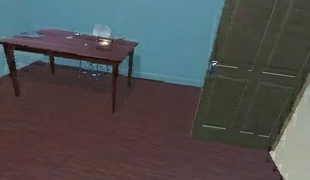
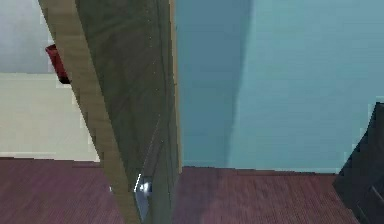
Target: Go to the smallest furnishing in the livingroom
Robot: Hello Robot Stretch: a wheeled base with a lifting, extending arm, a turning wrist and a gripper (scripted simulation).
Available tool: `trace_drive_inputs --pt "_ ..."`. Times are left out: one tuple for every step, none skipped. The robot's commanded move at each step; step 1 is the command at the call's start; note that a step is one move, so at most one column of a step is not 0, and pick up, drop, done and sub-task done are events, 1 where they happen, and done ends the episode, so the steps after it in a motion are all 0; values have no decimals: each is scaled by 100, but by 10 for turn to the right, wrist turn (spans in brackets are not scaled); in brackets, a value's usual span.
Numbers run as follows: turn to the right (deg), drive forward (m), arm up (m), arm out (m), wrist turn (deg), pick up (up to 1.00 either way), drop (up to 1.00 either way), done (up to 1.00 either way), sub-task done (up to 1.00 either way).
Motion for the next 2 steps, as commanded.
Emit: trace_drive_inputs --pt "0 100 0 0 0 0 0 0 0" --pt "0 100 0 0 0 0 0 0 0"
